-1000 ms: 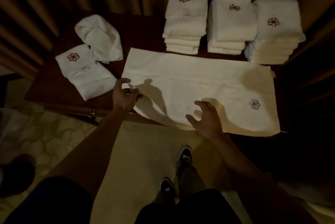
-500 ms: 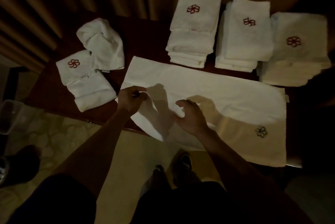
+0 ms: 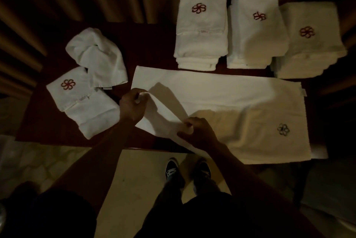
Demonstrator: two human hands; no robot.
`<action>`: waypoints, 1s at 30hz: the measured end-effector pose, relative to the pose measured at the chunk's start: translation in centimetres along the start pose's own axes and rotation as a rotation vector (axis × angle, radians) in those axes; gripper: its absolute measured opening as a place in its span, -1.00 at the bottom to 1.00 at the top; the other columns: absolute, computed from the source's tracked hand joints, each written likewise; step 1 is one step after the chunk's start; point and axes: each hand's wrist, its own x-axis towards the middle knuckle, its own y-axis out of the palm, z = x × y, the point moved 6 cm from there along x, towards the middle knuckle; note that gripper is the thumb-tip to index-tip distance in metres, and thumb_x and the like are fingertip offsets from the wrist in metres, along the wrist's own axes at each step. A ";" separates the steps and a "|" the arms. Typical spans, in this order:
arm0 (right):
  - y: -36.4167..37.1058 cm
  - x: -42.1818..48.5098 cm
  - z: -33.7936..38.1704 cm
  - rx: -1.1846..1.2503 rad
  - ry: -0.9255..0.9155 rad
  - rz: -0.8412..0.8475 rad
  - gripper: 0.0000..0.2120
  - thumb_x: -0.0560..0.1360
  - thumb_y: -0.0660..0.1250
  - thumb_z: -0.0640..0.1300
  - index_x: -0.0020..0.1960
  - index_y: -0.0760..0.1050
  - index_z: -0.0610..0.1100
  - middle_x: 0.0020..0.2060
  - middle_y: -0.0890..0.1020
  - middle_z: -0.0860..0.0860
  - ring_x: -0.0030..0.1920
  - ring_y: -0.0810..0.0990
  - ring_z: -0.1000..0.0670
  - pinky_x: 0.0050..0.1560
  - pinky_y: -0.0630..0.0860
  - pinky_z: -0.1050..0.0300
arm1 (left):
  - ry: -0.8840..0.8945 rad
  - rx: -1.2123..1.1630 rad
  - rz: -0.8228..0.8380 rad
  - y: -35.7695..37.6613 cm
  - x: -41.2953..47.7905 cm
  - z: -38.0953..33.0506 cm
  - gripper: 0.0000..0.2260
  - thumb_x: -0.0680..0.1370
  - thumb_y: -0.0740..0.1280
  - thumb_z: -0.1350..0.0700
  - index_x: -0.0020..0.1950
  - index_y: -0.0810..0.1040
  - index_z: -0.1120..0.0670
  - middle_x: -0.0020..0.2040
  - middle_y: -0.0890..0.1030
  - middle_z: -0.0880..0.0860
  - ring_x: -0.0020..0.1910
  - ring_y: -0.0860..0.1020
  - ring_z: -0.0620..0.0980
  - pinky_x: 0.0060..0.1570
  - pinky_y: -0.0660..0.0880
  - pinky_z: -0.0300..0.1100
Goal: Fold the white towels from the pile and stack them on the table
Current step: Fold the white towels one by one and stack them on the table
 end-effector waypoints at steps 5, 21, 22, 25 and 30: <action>0.8 -0.9 -2.0 0.019 0.287 0.089 -0.73 0.56 0.36 0.06 -0.02 0.64 -0.16 -0.12 0.67 -0.09 -0.05 0.63 -0.14 -0.14 0.44 0.11 | 0.015 0.000 0.023 -0.9 1.5 0.9 -0.85 0.61 0.33 0.06 0.01 0.64 0.09 -0.13 0.63 0.00 -0.08 0.59 0.00 -0.09 0.44 -0.17; -1.2 4.9 -2.3 0.007 0.344 -0.048 -0.82 0.57 0.35 -0.05 -0.08 0.58 -0.17 -0.12 0.64 -0.15 -0.09 0.60 -0.20 -0.15 0.44 0.07 | -0.091 0.256 0.132 -0.8 2.1 6.3 -0.76 0.59 0.35 -0.04 0.16 0.58 0.07 0.06 0.65 0.20 0.08 0.59 0.29 0.05 0.52 0.04; -1.0 5.2 -2.5 -0.017 0.358 -0.054 -0.83 0.57 0.35 -0.08 -0.06 0.59 -0.18 -0.10 0.65 -0.15 -0.07 0.61 -0.19 -0.15 0.41 0.10 | -0.092 0.297 0.142 -0.5 2.4 6.6 -0.77 0.59 0.33 -0.06 0.15 0.57 0.05 0.05 0.65 0.20 0.06 0.59 0.30 0.04 0.54 0.07; -0.4 5.9 -3.2 -0.071 0.414 -0.042 -0.82 0.58 0.33 -0.04 0.00 0.61 -0.15 -0.05 0.66 -0.12 -0.02 0.62 -0.17 -0.10 0.48 0.06 | -0.079 0.415 0.177 0.5 2.9 7.0 -0.74 0.61 0.29 -0.09 0.17 0.54 0.04 0.04 0.64 0.18 0.03 0.60 0.28 0.03 0.56 0.12; 0.3 6.1 -4.0 -0.081 0.468 -0.032 -0.80 0.55 0.34 0.05 0.00 0.58 -0.08 -0.05 0.61 -0.08 -0.01 0.60 -0.16 -0.05 0.55 -0.04 | -0.048 0.497 0.127 1.8 3.1 6.6 -0.66 0.55 0.33 -0.05 0.28 0.49 0.07 0.25 0.50 0.16 0.23 0.46 0.25 0.14 0.45 0.18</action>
